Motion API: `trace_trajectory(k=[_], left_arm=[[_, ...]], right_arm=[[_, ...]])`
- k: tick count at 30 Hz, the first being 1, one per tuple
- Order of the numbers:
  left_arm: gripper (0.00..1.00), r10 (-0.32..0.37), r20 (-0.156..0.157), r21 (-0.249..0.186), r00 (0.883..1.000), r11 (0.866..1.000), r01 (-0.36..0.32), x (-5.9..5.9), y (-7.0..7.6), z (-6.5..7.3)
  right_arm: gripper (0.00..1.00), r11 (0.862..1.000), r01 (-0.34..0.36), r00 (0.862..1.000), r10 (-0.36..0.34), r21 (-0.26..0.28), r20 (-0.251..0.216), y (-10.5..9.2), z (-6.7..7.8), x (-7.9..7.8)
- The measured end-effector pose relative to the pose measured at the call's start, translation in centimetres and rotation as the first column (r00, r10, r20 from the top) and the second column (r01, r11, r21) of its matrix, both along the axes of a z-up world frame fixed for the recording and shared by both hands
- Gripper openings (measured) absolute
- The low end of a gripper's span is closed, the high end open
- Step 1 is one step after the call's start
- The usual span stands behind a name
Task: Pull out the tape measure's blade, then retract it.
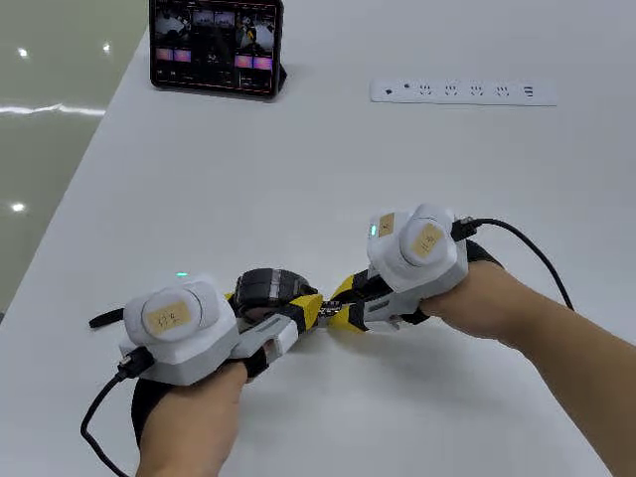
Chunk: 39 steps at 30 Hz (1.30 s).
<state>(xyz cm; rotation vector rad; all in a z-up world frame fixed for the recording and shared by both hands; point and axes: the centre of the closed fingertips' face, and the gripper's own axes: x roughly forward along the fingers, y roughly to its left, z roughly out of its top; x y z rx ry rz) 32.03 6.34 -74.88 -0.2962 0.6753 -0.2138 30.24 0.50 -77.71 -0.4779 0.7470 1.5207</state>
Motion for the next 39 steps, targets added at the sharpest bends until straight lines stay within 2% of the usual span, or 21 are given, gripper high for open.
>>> trace_trajectory(k=[2,4,13,24,26,30,33,36,39], left_arm=[[0.57,-0.002,-0.008,0.013,1.000,1.000,0.002,0.03,-0.11,-0.04],[0.57,-0.001,-0.003,0.016,1.000,1.000,0.002,-0.03,-0.12,-0.01],[0.57,0.002,-0.002,0.007,1.000,1.000,-0.002,-0.06,-0.08,0.02],[0.59,-0.003,-0.004,0.012,1.000,1.000,0.003,-0.02,-0.11,0.06],[0.59,-0.012,-0.007,0.020,1.000,1.000,0.013,-0.03,-0.12,0.04],[0.60,-0.038,-0.003,0.042,0.999,0.998,0.038,0.08,-0.20,0.15],[0.60,-0.063,-0.008,0.048,0.998,0.997,0.064,0.17,-0.25,0.21],[0.61,-0.092,0.008,0.087,0.996,0.992,0.091,0.34,-0.15,0.39],[0.60,-0.095,0.005,0.074,0.995,0.993,0.094,0.32,-0.17,0.48]], right_arm=[[0.10,1.000,0.010,1.000,-0.010,-0.006,0.000,0.11,-0.03,-0.07],[0.10,1.000,0.015,1.000,-0.015,-0.004,0.002,0.43,-0.01,-0.07],[0.11,1.000,0.017,1.000,-0.017,-0.002,-0.007,0.75,0.01,-0.06],[0.13,0.999,0.033,0.999,-0.033,0.023,0.016,0.75,0.05,-0.22],[0.14,0.999,0.042,0.999,-0.042,0.028,0.005,0.72,0.20,-0.23],[0.20,0.999,0.044,0.999,-0.045,0.024,0.012,0.51,0.45,-0.20],[0.21,0.997,0.056,0.998,-0.056,0.048,0.003,0.43,0.94,-0.10],[0.22,0.997,0.063,0.998,-0.063,0.039,0.007,0.24,0.79,-0.02],[0.25,0.997,0.072,0.997,-0.072,0.034,0.008,0.00,0.80,-0.16]])
